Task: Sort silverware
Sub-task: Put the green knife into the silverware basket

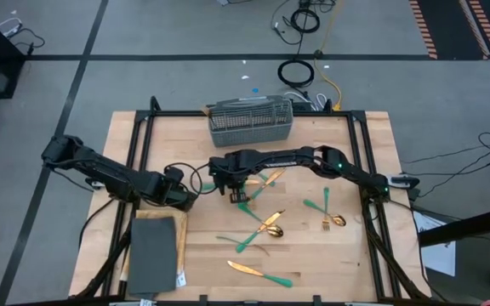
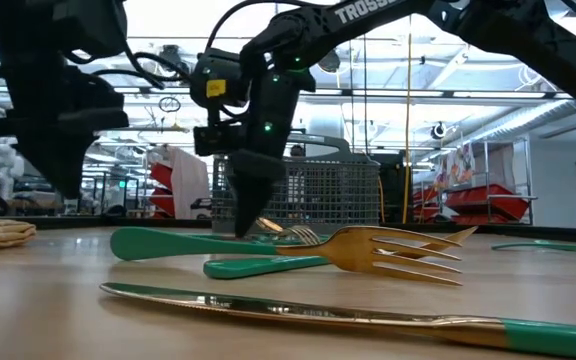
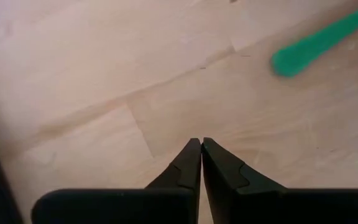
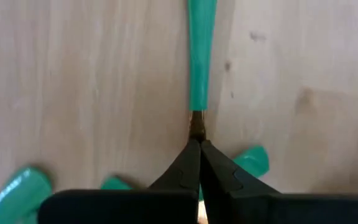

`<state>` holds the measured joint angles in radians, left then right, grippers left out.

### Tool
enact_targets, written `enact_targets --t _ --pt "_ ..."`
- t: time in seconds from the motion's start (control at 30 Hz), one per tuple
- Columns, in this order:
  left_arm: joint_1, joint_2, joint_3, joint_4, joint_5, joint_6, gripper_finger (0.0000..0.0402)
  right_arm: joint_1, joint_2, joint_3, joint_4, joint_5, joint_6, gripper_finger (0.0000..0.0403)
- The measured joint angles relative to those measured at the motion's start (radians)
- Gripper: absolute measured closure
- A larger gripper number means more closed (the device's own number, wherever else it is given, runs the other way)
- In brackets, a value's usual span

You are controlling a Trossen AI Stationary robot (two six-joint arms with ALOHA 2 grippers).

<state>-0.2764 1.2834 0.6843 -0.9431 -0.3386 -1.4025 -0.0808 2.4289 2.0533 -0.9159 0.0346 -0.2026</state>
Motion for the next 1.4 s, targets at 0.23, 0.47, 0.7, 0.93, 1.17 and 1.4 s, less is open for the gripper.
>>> enact_targets --t 0.23,0.47,0.7,0.93,1.17,1.4 --pt "0.0 0.0 -0.026 -0.001 -0.005 -0.002 0.0378 0.001 -0.034 0.001 -0.055 0.025 -0.002 0.04" --pt "0.0 -0.001 -0.052 0.011 -0.009 -0.002 0.0378 -0.003 -0.062 0.004 -0.043 -0.036 -0.091 0.0393" --pt "-0.007 -0.001 -0.054 0.021 -0.006 -0.001 0.0378 -0.012 -0.032 0.003 0.016 -0.064 -0.131 0.0292" --pt "-0.035 -0.01 -0.054 0.041 -0.013 -0.002 0.039 -0.016 -0.032 0.004 0.119 -0.01 -0.13 0.0223" --pt "-0.051 -0.011 -0.054 0.097 -0.022 -0.003 0.0395 -0.013 0.009 0.003 0.084 -0.042 -0.129 0.0225" --pt "-0.06 -0.011 -0.054 0.162 -0.051 0.003 0.0395 -0.022 0.047 0.009 0.1 -0.048 -0.112 0.0231"
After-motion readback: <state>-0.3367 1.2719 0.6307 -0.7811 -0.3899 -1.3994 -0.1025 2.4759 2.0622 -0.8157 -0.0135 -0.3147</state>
